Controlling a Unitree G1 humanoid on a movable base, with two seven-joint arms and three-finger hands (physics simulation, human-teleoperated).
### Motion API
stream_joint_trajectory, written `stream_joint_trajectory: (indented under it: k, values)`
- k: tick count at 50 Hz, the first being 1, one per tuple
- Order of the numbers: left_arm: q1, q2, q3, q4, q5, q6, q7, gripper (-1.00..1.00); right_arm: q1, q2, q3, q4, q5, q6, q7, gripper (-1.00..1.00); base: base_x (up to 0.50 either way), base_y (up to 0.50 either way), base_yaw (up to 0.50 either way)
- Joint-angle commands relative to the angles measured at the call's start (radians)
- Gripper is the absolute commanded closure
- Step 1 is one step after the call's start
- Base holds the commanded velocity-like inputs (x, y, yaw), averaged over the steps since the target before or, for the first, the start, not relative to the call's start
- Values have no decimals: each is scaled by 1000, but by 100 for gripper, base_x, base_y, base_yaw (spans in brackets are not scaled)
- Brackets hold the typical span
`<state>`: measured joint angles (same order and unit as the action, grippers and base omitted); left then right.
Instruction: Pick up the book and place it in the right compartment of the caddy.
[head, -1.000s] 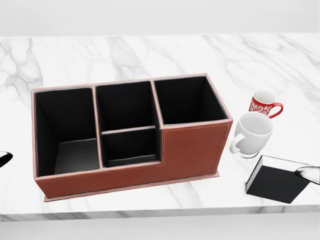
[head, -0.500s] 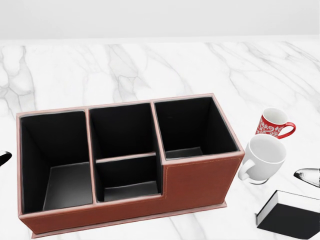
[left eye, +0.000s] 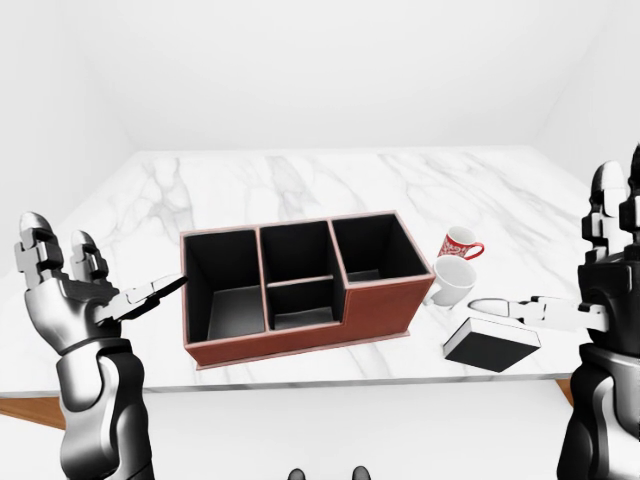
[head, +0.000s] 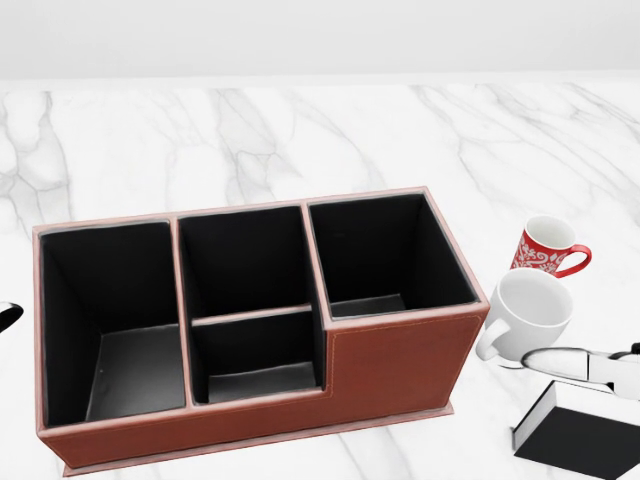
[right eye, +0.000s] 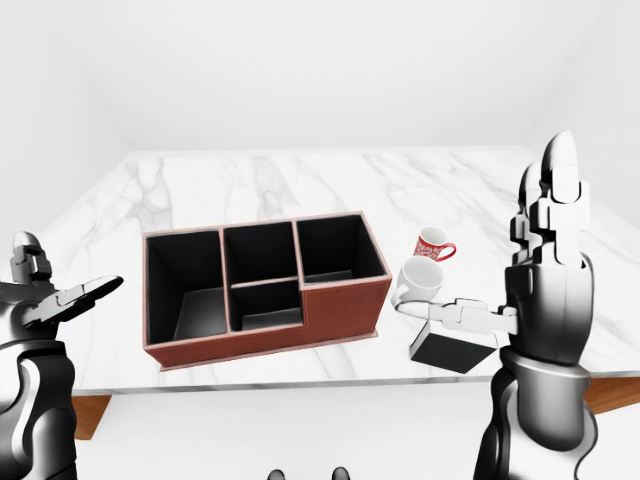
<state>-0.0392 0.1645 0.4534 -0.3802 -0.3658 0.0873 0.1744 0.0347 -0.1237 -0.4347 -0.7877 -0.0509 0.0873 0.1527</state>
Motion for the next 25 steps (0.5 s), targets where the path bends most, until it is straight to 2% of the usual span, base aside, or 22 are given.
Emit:
stream_joint_trajectory:
  k: [1, 7, 9, 12, 13, 15, 16, 18, 20, 22, 25]
  values:
    - [-1, 1, 2, -4, -1, 0, 1, -100, 5, -4, 10, 2, -164, 0, 77, -100, 0, 0, 0]
    - [-2, 1, 1, -2, 1, 0, 1, -100, 22, -2, 45, -24, -288, 0, 141, -100, 0, 0, 0]
    - [-3, 1, 0, 1, 2, 0, 1, -100, 36, -8, 71, -54, -356, 0, 199, -100, 0, 0, 0]
    - [-3, 0, -3, 4, 6, 0, 1, -100, 48, -19, 117, -72, -481, 0, 304, -100, 0, 0, 0]
    - [-2, 0, -4, 3, 8, 0, 1, -100, 51, -45, 136, -55, -573, 0, 341, -100, 0, 0, 0]
    - [1, -3, -7, 0, 12, 0, 1, -100, 29, -85, 143, -82, -704, 0, 511, -100, 0, 0, 0]
    - [2, -4, -8, 1, 14, 0, 0, -100, -5, -80, 135, -98, -745, 0, 545, -100, 0, 0, 0]
    - [1, -3, -6, -2, 14, 0, 1, -100, -8, -91, 147, -98, -856, 0, 545, -100, 0, 0, 0]
    - [0, 0, -1, -8, 9, 0, 2, -100, 27, -51, 143, -96, -886, 0, 545, -100, 0, 0, 0]
    - [-1, 2, 4, -8, 6, 0, 1, -100, 9, -51, 127, -137, -936, 0, 545, -100, 0, 0, 0]
    - [1, -3, -4, -5, 15, 0, 2, -100, -73, -92, 79, -212, -1012, 0, 545, -100, 0, 0, 0]
